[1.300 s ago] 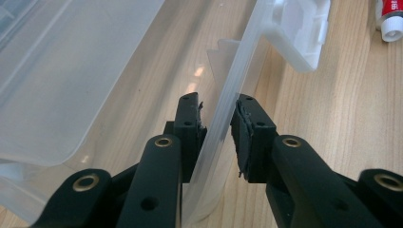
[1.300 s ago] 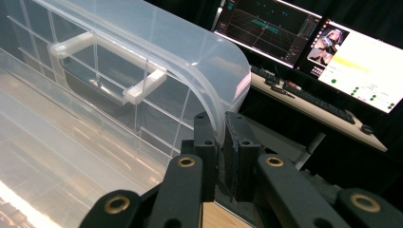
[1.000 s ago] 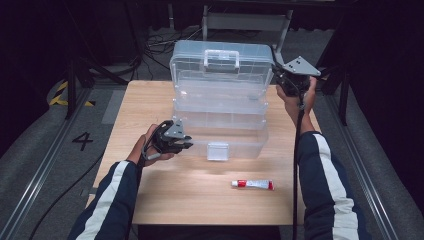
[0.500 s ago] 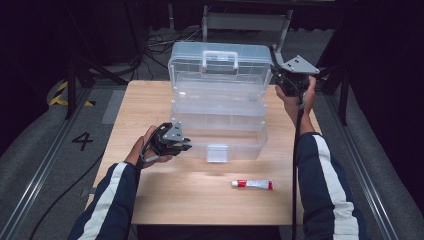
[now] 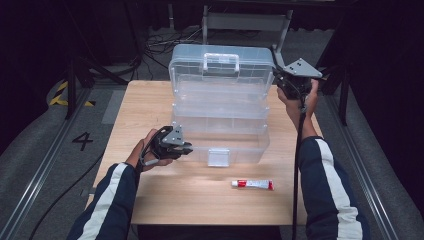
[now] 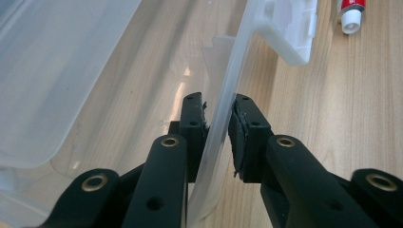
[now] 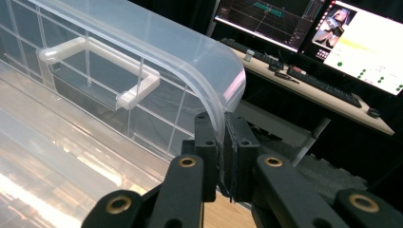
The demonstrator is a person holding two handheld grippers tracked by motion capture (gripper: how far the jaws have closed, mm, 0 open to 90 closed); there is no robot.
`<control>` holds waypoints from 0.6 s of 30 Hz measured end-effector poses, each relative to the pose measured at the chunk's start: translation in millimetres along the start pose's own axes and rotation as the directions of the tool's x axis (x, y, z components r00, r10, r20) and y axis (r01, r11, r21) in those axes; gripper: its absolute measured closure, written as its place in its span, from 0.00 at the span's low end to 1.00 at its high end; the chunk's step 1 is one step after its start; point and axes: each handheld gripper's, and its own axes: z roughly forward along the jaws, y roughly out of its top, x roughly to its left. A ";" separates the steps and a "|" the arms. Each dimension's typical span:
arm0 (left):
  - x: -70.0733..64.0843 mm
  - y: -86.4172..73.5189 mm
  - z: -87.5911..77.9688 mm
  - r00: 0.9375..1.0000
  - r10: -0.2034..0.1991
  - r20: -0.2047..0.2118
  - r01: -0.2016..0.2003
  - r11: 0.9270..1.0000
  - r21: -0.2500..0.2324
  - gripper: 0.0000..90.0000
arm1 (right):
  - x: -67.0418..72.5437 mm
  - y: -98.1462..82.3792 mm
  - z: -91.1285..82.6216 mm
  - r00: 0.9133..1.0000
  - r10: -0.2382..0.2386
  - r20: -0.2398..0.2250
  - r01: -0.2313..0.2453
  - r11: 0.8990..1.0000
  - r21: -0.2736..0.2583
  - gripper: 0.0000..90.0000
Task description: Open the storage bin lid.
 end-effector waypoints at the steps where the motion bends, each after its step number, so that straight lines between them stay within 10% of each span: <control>1: 0.2 0.0 0.0 1.000 0.004 0.001 -0.004 1.000 0.001 0.86 | -2.1 1.5 2.4 1.000 -0.002 -0.003 0.002 1.000 0.007 0.95; 18: 2.1 -1.9 1.0 1.000 0.006 0.013 -0.006 1.000 -0.015 0.86 | -16.4 9.6 32.1 0.996 0.079 -0.031 -0.077 0.995 0.058 0.95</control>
